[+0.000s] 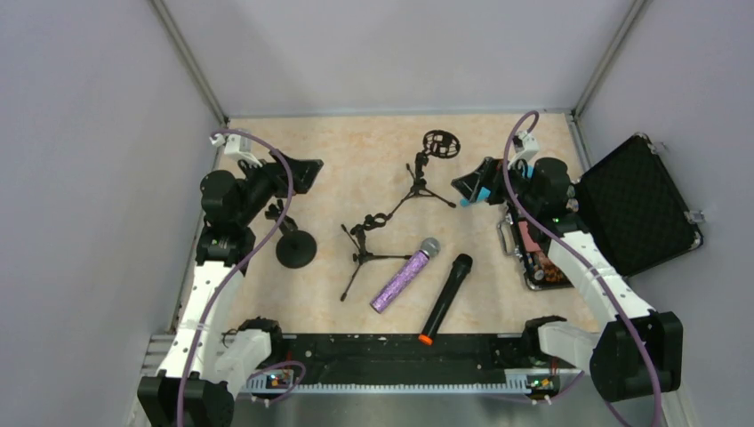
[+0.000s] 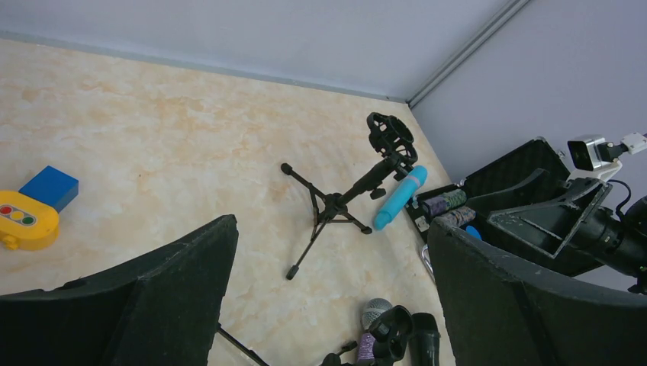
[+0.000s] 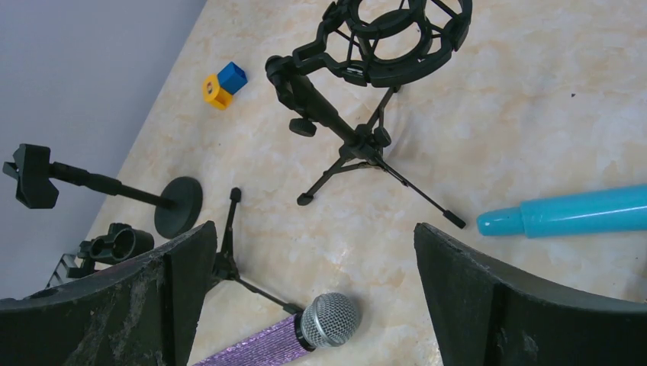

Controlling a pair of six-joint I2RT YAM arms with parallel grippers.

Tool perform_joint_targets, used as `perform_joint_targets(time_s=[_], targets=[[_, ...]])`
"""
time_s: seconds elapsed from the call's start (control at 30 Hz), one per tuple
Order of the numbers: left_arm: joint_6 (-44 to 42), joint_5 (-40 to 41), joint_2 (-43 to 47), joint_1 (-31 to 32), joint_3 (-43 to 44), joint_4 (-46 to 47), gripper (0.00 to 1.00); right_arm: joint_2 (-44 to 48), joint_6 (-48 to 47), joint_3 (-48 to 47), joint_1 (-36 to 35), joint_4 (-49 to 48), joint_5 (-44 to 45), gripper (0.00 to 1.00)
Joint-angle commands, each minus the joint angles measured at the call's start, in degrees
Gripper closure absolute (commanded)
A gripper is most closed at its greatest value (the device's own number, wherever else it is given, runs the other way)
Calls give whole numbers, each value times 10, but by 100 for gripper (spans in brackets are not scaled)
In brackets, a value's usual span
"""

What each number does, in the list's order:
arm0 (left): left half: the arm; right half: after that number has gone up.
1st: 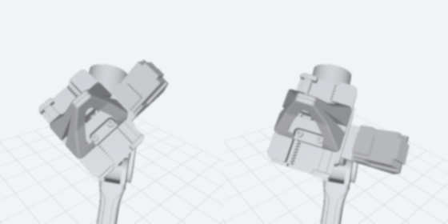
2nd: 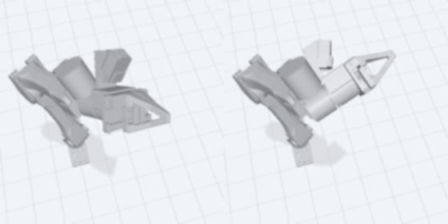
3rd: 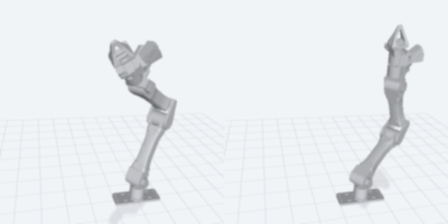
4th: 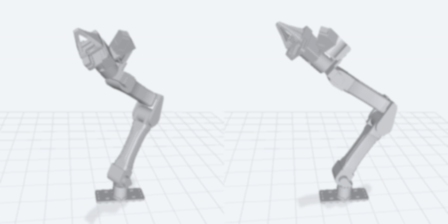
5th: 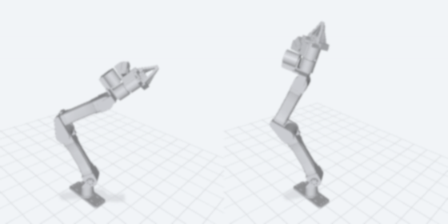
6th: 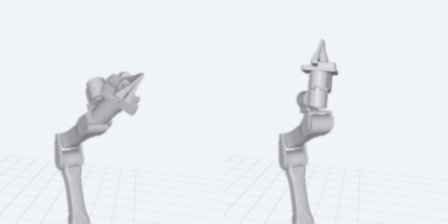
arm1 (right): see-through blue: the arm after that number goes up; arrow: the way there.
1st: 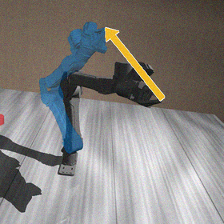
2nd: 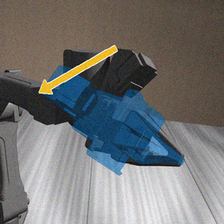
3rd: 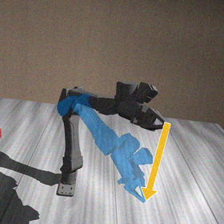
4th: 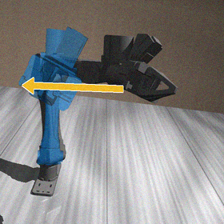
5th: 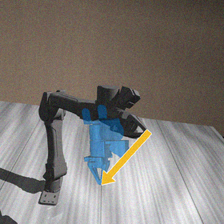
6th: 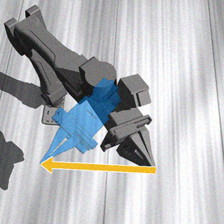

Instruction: Attach the microphones to the stand

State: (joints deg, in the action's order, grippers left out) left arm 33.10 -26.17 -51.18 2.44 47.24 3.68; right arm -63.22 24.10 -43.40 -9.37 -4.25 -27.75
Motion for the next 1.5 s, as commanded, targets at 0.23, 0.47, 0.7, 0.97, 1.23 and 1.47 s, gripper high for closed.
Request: perform_joint_targets(time_s=[0.23,0.47,0.7,0.97,1.23,1.47], targets=[[-14,-16,-11,0,7,24,1,-2,-2,-3,-5,-14,-9,1],[-41,-34,-47,4,55,-42,2,2,-3,-6,-6,-8,-10,1],[-152,77,-77,79,139,-192,2,5,-18,-23,-22,18,-1,1],[-224,321,-85,197,199,-301,5,4,-49,-56,-75,65,30,1],[-168,467,-29,239,249,-451,9,-14,-58,-75,-126,72,40,1],[-109,509,25,241,276,-619,14,-36,-57,-83,-146,62,36,1]])
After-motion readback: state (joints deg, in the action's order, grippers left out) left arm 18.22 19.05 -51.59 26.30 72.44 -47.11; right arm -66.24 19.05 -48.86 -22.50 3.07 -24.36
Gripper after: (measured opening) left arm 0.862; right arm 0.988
